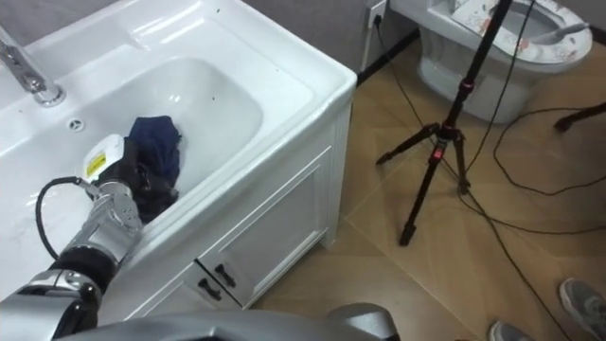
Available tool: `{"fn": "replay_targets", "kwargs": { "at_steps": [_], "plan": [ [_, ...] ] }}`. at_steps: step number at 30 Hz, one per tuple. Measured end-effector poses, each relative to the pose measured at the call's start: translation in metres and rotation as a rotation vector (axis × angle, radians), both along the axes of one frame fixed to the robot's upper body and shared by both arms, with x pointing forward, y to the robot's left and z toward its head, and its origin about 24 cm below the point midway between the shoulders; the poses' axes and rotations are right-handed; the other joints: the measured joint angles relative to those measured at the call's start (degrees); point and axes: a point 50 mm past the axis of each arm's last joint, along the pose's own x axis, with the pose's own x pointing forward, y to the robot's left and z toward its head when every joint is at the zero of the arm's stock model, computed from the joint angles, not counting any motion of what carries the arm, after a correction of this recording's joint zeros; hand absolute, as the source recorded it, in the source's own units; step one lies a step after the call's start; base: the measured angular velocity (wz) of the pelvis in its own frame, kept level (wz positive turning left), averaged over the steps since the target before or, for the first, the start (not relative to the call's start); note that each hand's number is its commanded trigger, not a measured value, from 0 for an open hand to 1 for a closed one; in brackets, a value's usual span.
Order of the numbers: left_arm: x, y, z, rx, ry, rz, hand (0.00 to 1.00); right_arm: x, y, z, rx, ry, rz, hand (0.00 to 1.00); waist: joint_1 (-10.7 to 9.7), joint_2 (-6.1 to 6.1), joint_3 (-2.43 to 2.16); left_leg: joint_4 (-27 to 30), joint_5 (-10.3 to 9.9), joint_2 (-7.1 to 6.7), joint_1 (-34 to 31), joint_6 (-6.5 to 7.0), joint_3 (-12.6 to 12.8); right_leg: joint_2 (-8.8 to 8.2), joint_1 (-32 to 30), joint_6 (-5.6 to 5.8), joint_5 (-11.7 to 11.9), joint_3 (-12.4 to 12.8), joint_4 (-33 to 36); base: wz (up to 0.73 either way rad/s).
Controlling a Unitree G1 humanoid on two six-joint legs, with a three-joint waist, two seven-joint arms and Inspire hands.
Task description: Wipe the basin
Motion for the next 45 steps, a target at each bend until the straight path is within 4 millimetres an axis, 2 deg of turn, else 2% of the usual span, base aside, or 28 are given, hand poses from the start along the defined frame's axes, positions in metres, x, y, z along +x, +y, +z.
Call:
{"fn": "replay_targets", "kwargs": {
  "at_steps": [2, 3, 5, 10, 12, 13, 15, 16, 17, 18, 23, 27, 32, 36, 45],
  "plan": [
    [-0.004, 0.008, 0.001, 0.033, 0.009, 0.0, 1.0, 0.001, -0.001, 0.0, 0.002, -0.014, -0.024, 0.0, 1.2, 0.12, 0.0, 0.0, 0.0, 0.05, 0.0, -0.06, -0.3, 0.02, 0.1, -0.09, -0.1, -0.3, -0.1, 0.05],
    [-0.006, 0.014, 0.002, 0.057, 0.016, 0.0, 1.0, 0.002, -0.001, 0.0, 0.002, -0.018, -0.025, 0.0, 1.4, 0.51, 0.11, 0.0, 0.0, 0.01, -0.2, -0.06, -1.3, -0.1, 0.3, -0.12, -0.1, -0.9, -0.5, 0.17],
    [-0.01, 0.023, 0.003, 0.076, 0.026, 0.011, 1.0, 0.002, -0.002, 0.001, -0.001, -0.02, -0.025, 0.0, 1.8, 0.63, -0.11, 0.1, 0.1, -0.02, -0.6, -0.06, -2.2, -0.29, 0.4, -0.16, 0.0, -1.5, -0.9, 0.23],
    [-0.022, 0.04, 0.001, 0.111, 0.069, 0.021, 1.0, 0.014, -0.015, 0.005, -0.029, -0.064, -0.028, 0.0, 2.9, 2.8, -0.19, 0.2, 0.1, -0.16, -1.0, -0.11, -3.7, -0.66, 0.7, -0.28, -0.1, -2.7, -1.6, 0.14],
    [-0.025, 0.051, 0.005, 0.118, 0.066, 0.042, 1.0, 0.02, -0.018, 0.007, -0.03, -0.104, -0.058, 0.0, 2.9, 3.07, -0.18, 0.3, 0.4, -0.62, -1.3, -0.22, -6.2, -0.94, 0.6, -0.54, -0.3, -4.0, -1.8, 0.23],
    [-0.025, 0.054, 0.006, 0.12, 0.065, 0.046, 1.0, 0.021, -0.019, 0.008, -0.03, -0.114, -0.068, 0.0, 3.0, 3.09, -0.19, 0.3, 0.5, -0.65, -1.5, -0.24, -6.5, -1.03, 0.4, -0.62, -0.4, -4.3, -1.8, 0.23],
    [-0.024, 0.065, 0.013, 0.161, 0.069, 0.02, 1.0, 0.025, -0.026, 0.011, -0.039, -0.134, -0.078, 0.0, 4.3, 3.53, -0.49, 0.4, 1.0, -0.68, -2.7, -0.42, -7.0, -1.13, -0.2, -0.78, -0.3, -4.8, -1.8, 0.12],
    [-0.023, 0.069, 0.016, 0.178, 0.072, 0.011, 1.0, 0.025, -0.029, 0.012, -0.043, -0.137, -0.076, 0.0, 4.3, 3.96, -0.69, 0.5, 1.0, -0.67, -2.9, -0.44, -7.6, -1.21, -0.2, -0.84, -0.3, -5.3, -1.9, 0.26],
    [-0.022, 0.076, 0.022, 0.208, 0.07, 0.0, 1.0, 0.024, -0.034, 0.013, -0.056, -0.139, -0.083, 0.0, 4.4, 3.58, -0.46, 0.7, 1.0, -0.68, -3.3, -0.51, -8.4, -1.37, -0.2, -0.97, -0.4, -6.3, -1.9, 0.35],
    [-0.02, 0.082, 0.028, 0.228, 0.063, -0.001, 1.0, 0.023, -0.039, 0.015, -0.069, -0.138, -0.079, 0.0, 4.9, 3.89, -0.66, 0.9, 1.1, -0.67, -3.6, -0.67, -8.7, -1.45, -0.2, -1.11, -0.4, -6.9, -1.9, 0.32],
    [-0.014, 0.098, 0.046, 0.268, 0.013, -0.018, 1.0, 0.024, -0.047, 0.019, -0.087, -0.158, -0.065, 0.0, 6.8, 3.81, -0.63, 1.2, 1.5, -0.43, -4.1, -1.21, -9.9, -1.48, -0.1, -1.71, -0.7, -8.5, -2.0, 0.16],
    [-0.008, 0.099, 0.055, 0.297, -0.021, -0.041, 1.0, 0.02, -0.047, 0.019, -0.086, -0.146, -0.064, 0.0, 7.5, 3.8, -0.67, 1.3, 1.8, -0.39, -4.8, -1.57, -11.8, -1.61, -0.4, -2.08, -0.8, -10.1, -2.1, 0.2],
    [-0.004, 0.104, 0.065, 0.319, -0.056, -0.041, 1.0, 0.01, -0.048, 0.018, -0.091, -0.124, -0.066, 0.0, 8.7, 3.92, -0.74, 1.3, 2.0, -0.05, -5.3, -2.03, -12.4, -1.34, -1.0, -2.65, -0.7, -10.8, -2.1, 0.02],
    [-0.01, 0.107, 0.064, 0.334, -0.06, -0.03, 1.0, 0.008, -0.048, 0.018, -0.1, -0.121, -0.066, 0.0, 8.9, 4.41, -0.83, 1.2, 2.2, 0.17, -5.3, -2.34, -12.4, -1.09, -0.9, -3.09, -0.5, -10.9, -2.7, -0.01],
    [-0.015, 0.108, 0.061, 0.346, -0.059, -0.025, 1.0, 0.006, -0.048, 0.018, -0.116, -0.119, -0.041, 0.0, 8.8, 5.03, -0.79, 1.1, 2.4, 0.28, -5.3, -2.52, -12.3, -0.93, -0.9, -3.24, -0.4, -10.7, -2.8, 0.0]
  ]
}}
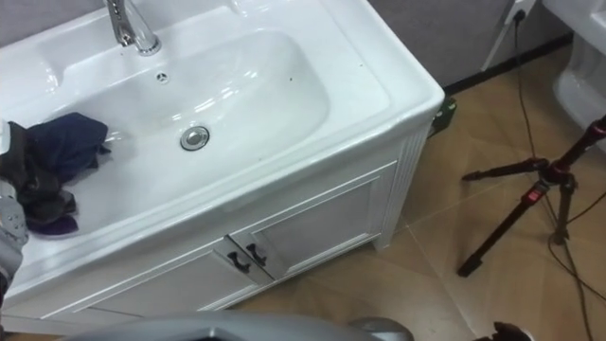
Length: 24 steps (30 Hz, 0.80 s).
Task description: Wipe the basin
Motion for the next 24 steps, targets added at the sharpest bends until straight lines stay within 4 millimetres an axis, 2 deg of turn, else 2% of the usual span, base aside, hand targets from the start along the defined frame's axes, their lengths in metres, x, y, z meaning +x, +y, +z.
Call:
{"fn": "replay_targets", "kwargs": {
  "at_steps": [7, 12, 17, 20, 24],
  "plan": [
    [0.0, 0.0, 0.0, 0.001, -0.004, 0.0, 1.0, -0.006, 0.001, -0.001, 0.003, 0.002, -0.024, 0.0, -0.5, -0.13, 0.07, 0.0, 0.0, -0.01, 0.1, 0.0, -0.2, -0.03, 0.1, 0.0, 0.0, -0.2, 0.0, 0.02],
    [0.008, -0.002, 0.01, 0.027, -0.061, -0.016, 1.0, -0.004, 0.004, -0.002, 0.006, -0.015, -0.027, 0.0, -1.3, -0.65, 0.55, 0.1, 0.0, -0.11, -0.1, 0.0, -0.5, -0.38, 0.4, 0.06, 0.0, -1.1, 0.0, 0.12],
    [0.01, -0.005, 0.013, 0.038, -0.076, -0.026, 1.0, -0.002, 0.009, -0.004, 0.035, -0.004, 0.003, 0.0, -1.7, -1.27, 0.78, 0.2, 0.0, -0.19, -0.5, 0.03, -0.5, -0.5, 0.0, 0.19, -0.1, -1.4, 0.0, 0.04],
    [0.014, -0.012, 0.015, 0.055, -0.077, -0.057, 1.0, -0.002, 0.011, -0.005, 0.045, 0.003, 0.021, 0.0, -2.4, -1.6, 1.05, 0.3, 0.0, -0.26, -1.1, 0.05, -0.8, -0.66, -0.2, 0.23, -0.1, -1.8, 0.0, 0.09],
    [0.016, -0.034, 0.0, 0.02, -0.046, -0.077, 1.0, 0.007, 0.012, -0.005, 0.04, -0.02, 0.02, 0.0, -3.4, -1.54, 1.03, 0.6, 0.0, -0.25, -1.4, 0.06, -0.2, -0.63, -0.7, 0.26, 0.0, -1.3, 0.3, -0.05]
  ]
}}
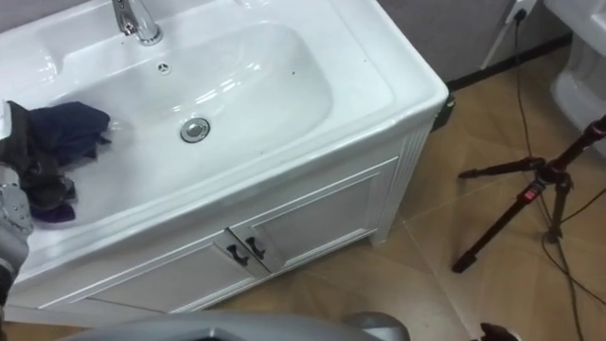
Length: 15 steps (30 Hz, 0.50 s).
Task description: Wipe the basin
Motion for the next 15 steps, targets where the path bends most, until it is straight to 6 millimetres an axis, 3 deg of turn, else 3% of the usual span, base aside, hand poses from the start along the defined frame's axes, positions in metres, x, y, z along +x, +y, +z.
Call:
{"fn": "replay_targets", "kwargs": {
  "at_steps": [4, 6, 10, 15],
  "plan": [
    [0.001, -0.028, -0.018, -0.043, 0.047, -0.06, 1.0, 0.004, 0.003, -0.001, 0.004, -0.002, 0.019, 0.0, -1.5, -0.51, 0.35, -0.1, 0.0, 0.05, 0.3, 0.0, 0.4, 0.06, 0.6, -0.01, 0.0, 0.2, 0.0, -0.02],
    [-0.001, -0.048, -0.031, -0.075, 0.091, -0.102, 1.0, 0.001, 0.006, -0.003, 0.009, 0.017, 0.031, 0.0, -1.9, -1.4, 0.78, -0.2, 0.0, 0.08, 0.7, -0.01, 1.2, 0.18, 0.7, -0.01, 0.0, 0.9, 0.0, -0.16],
    [-0.004, -0.067, -0.044, -0.123, 0.136, -0.127, 1.0, -0.006, 0.011, -0.005, 0.017, 0.043, 0.032, 0.0, -3.4, -1.84, 0.75, -0.7, 0.0, 0.01, 1.5, 0.0, 1.9, 0.42, 0.8, 0.18, -0.1, 2.4, -0.1, -0.13],
    [-0.005, -0.076, -0.049, -0.141, 0.135, -0.125, 1.0, -0.014, 0.023, -0.01, 0.051, 0.062, 0.003, 0.0, -5.5, -3.56, 0.58, -1.4, 0.0, 0.06, 3.4, -0.01, 4.4, 0.61, 1.7, 0.22, -0.3, 4.1, 0.7, -0.21]
  ]
}}
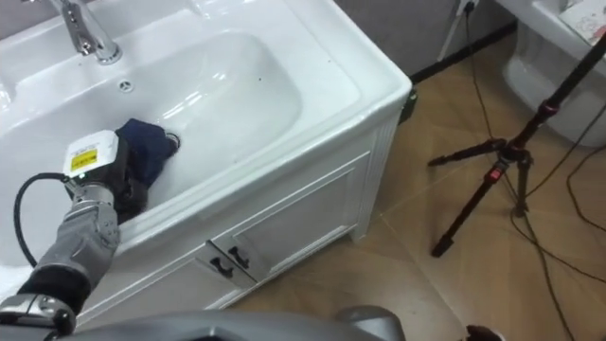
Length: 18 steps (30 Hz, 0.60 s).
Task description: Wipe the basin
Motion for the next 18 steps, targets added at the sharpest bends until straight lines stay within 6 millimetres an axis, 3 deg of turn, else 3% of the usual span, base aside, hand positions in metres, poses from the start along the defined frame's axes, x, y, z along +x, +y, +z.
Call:
{"fn": "replay_targets", "kwargs": {
  "at_steps": [6, 10, 16, 18],
  "plan": [
    [0.002, -0.006, 0.0, 0.015, -0.023, -0.013, 1.0, -0.002, 0.006, -0.002, 0.012, 0.018, -0.008, 0.0, -2.2, -2.37, -0.09, -0.5, 0.0, -0.07, 1.2, 0.0, 4.3, 0.15, 0.2, 0.56, 0.1, 2.2, 0.0, -0.14],
    [0.003, -0.011, -0.001, 0.002, -0.025, -0.008, 1.0, -0.008, 0.01, -0.004, 0.029, 0.055, -0.02, 0.0, -2.3, -2.48, -0.06, -0.5, 0.0, -0.12, 1.4, 0.0, 6.1, 0.1, -0.1, 1.04, 0.2, 3.8, 0.0, -0.21],
    [0.014, -0.029, 0.001, -0.018, -0.039, -0.028, 1.0, -0.005, 0.016, -0.006, 0.072, 0.07, -0.008, 0.0, -4.5, -2.71, -0.11, -0.5, 0.0, -0.83, 0.9, 0.02, 7.8, -0.32, -1.8, 1.72, 0.1, 4.6, 1.0, -0.07],
    [0.022, -0.04, 0.006, -0.039, -0.056, -0.053, 1.0, -0.005, 0.017, -0.006, 0.084, 0.076, 0.002, 0.0, -6.2, -2.99, -0.04, -0.5, 0.0, -0.81, 0.4, 0.04, 8.3, -0.54, -2.1, 2.0, 0.2, 4.6, 0.9, 0.05]
  ]
}}
